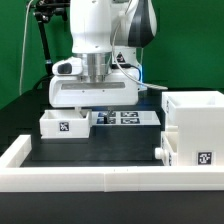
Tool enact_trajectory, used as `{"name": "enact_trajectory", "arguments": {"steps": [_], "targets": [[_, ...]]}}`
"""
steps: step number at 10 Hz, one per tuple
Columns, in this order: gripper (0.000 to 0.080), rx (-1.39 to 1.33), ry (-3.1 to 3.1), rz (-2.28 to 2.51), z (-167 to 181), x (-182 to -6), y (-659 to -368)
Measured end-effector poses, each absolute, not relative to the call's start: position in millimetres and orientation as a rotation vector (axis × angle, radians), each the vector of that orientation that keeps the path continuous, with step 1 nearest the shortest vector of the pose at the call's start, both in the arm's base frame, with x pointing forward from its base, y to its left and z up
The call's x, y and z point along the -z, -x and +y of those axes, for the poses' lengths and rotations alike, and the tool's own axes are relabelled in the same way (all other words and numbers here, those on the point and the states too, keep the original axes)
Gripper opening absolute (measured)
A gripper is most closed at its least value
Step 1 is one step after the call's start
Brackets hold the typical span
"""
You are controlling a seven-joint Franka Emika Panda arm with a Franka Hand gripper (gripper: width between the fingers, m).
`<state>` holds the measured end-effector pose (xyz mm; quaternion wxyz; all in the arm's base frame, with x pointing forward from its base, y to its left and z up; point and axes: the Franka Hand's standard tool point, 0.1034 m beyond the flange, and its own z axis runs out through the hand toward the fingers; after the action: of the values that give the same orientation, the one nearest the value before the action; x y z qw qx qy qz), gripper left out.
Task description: Assemble drawer
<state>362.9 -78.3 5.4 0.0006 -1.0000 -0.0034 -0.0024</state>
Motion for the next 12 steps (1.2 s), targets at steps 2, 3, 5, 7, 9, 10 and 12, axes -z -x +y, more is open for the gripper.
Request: {"name": "enact_trajectory", "arguments": {"steps": [2, 3, 5, 7, 9, 10, 12], "targets": [[0.0071, 0.008, 3.141, -0.011, -78, -5.5, -363], [0.0071, 0.008, 3.141, -0.012, -78, -5.5, -363], [0.0072, 0.008, 3.140, -0.012, -78, -5.5, -363], [0.0072, 0.008, 3.140, -0.012, -78, -5.5, -363], [0.0072, 0.008, 3.140, -0.012, -78, -5.5, -363], [0.0074, 0.009, 3.140, -0.017, -77, -5.7, -364], [0.0074, 0.019, 3.133, -0.148, -56, -24.6, -376]]}}
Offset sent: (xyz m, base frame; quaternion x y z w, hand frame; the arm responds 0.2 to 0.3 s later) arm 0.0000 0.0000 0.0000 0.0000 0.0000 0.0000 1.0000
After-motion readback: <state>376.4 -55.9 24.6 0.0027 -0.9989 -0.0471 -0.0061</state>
